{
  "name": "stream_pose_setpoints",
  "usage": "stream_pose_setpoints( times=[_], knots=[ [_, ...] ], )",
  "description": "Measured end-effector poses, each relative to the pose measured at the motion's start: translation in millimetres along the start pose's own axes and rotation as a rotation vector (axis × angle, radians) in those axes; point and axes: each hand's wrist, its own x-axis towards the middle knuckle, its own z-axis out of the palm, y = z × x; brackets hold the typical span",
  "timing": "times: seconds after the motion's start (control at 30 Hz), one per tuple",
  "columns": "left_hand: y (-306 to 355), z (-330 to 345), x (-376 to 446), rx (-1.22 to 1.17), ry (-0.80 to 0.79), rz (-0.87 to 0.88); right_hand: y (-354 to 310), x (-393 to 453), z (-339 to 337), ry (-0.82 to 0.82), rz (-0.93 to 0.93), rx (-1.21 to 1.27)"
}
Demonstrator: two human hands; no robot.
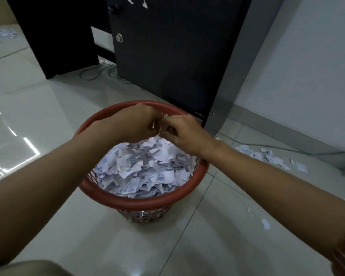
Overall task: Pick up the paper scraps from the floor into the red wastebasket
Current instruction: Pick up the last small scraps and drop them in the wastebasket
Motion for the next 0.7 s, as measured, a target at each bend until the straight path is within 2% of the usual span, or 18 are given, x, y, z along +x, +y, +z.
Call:
stream_pose_setpoints(
  times=[0.2, 0.33, 0.53, 0.7],
  knots=[
    [9.7, -3.5, 19.2, 0.002, 0.001, 0.003, 17.1, -18.0, -17.3, 0.061, -0.002, -0.092],
    [34.5, -3.9, 30.4, -0.117, -0.001, 0.121, 26.5, -35.1, -33.6, 0.105, 0.079, 0.036],
    [64.7, -10.2, 53.5, -0.096, 0.061, 0.132, 29.7, -66.2, -46.7, 0.243, 0.222, 0.28],
    [81.7, -3.5, 51.5, -0.044, 0.024, 0.169, 41.5, -88.6, -63.4, 0.271, 0.257, 0.229]
  ],
)
